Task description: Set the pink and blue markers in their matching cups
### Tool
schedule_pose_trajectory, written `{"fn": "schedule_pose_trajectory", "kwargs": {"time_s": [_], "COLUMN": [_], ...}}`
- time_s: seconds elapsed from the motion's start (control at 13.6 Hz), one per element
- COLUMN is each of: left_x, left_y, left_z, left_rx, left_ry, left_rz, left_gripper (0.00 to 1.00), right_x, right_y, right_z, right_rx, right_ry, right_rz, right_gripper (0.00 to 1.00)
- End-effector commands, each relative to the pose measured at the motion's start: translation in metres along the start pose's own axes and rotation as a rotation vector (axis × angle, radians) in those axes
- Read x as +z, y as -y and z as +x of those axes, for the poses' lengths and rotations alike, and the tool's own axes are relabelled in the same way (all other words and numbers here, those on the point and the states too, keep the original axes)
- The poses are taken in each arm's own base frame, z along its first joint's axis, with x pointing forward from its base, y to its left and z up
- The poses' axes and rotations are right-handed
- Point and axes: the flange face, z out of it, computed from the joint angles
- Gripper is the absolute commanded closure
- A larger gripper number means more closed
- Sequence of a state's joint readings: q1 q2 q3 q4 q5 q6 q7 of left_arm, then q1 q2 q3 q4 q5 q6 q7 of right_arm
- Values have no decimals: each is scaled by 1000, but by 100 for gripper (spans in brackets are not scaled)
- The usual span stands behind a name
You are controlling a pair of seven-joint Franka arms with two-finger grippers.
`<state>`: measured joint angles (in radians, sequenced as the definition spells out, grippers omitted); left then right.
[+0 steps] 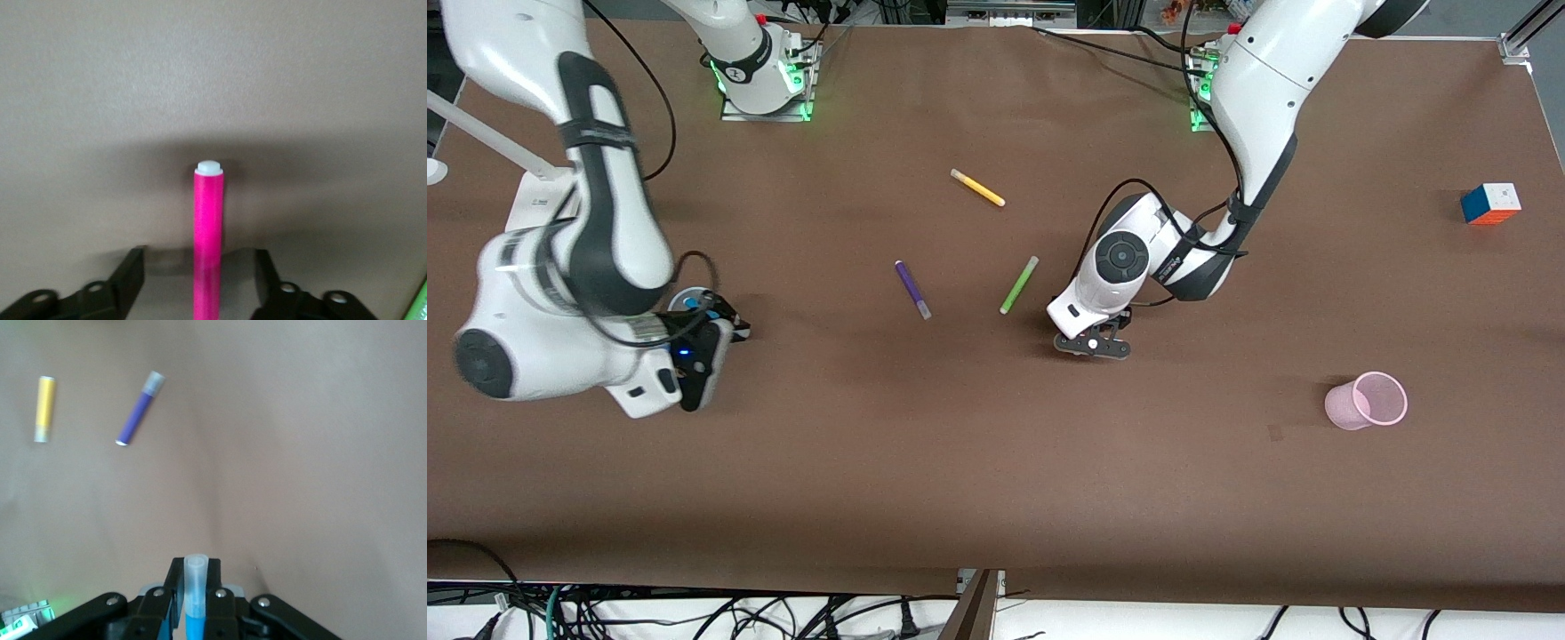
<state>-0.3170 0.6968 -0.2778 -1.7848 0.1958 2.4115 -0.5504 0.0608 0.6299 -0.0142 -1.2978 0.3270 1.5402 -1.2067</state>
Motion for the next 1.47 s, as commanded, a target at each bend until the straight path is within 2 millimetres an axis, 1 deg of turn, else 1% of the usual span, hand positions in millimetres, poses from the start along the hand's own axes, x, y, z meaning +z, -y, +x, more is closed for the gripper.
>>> {"fn": "schedule_pose_trajectory", "kwargs": {"time_s": [0.0,0.15,0.22,0.37,0.44,0.59,0.66,0.73,0.95,1.1,1.17,1.25,1.39], "left_x": [5,3,1,-3,-11,-31,-43,-63,-117,-154,-174,-191,-215], "left_y": [-4,3,2,4,4,7,15,24,46,79,96,113,167], "left_z": [5,9,9,10,11,15,17,21,20,22,23,25,36], "left_rx": [22,22,16,4,1,-6,-18,-26,18,100,134,162,267], "left_ry": [-26,-29,-31,-33,-43,-62,-54,-52,-30,-17,-14,-8,10], "left_rz": [23,22,21,20,20,18,26,41,90,117,116,105,106], "left_gripper": [53,80,99,100,100,100,100,100,100,100,100,100,100], "right_x": [-18,-23,-23,-16,-12,-3,5,12,34,41,45,47,55], "right_y": [-1,-5,-9,-19,-22,-25,-28,-30,-34,-39,-41,-43,-47], "right_z": [-34,-59,-72,-95,-104,-116,-118,-125,-130,-133,-136,-140,-148], "right_rx": [-139,-260,-307,-390,-426,-484,-511,-518,-544,-565,-574,-583,-619], "right_ry": [-138,-223,-263,-327,-354,-400,-421,-442,-488,-493,-498,-503,-517], "right_rz": [85,119,134,151,154,155,163,170,191,188,190,185,186], "right_gripper": [100,100,100,100,100,100,100,100,100,100,100,100,100]}}
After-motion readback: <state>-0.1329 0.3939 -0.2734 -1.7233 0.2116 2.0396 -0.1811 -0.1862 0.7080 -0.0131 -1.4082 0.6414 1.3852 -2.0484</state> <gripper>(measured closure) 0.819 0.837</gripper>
